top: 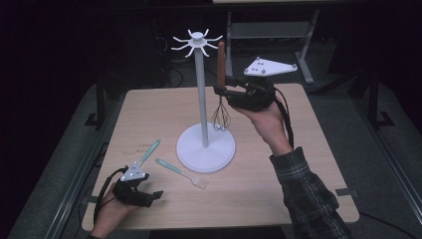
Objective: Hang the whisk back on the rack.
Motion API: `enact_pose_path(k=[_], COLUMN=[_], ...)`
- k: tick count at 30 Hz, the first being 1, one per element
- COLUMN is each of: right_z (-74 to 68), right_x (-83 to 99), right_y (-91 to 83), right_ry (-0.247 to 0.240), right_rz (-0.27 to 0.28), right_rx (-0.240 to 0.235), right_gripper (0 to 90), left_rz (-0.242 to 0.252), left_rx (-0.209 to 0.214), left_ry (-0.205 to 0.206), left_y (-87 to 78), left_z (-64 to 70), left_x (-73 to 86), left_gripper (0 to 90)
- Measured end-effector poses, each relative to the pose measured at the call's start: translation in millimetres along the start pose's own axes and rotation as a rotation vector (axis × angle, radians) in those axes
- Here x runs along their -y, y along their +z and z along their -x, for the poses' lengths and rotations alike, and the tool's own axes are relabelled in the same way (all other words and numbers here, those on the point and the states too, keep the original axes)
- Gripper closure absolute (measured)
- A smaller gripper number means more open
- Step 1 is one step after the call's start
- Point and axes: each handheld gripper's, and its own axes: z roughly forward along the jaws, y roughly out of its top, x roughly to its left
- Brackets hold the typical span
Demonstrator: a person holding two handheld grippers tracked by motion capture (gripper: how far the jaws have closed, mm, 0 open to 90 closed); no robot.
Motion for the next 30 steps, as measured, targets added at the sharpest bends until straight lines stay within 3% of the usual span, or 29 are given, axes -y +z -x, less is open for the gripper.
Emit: enact_pose_path(k=[9, 12, 18, 30], right_z=[15.0, 20.8, 26.3, 14.0], right_x=[6.5, 6.9, 10.7, 4.2], right_y=[-6.8, -4.9, -1.7, 2.5], right_ry=[0.019, 0.03, 0.038, -0.021], right_rz=[0.042, 0.061, 0.08, 0.058], right_rx=[-0.038, -0.082, -0.125, -0.033], right_gripper=[53.1, 53.0, 66.6, 70.7], left_rz=[0.0, 0.001, -0.002, 0.001], left_rx=[-0.002, -0.001, -0.002, -0.002], left_ry=[0.005, 0.007, 0.0, 0.001], left_y=[0.9, 1.3, 0.6, 0.2], left_z=[0.1, 0.0, -0.1, -0.1], left_x=[-0.1, -0.2, 0.1, 0.3], left_gripper=[15.2, 15.2, 15.2, 15.2])
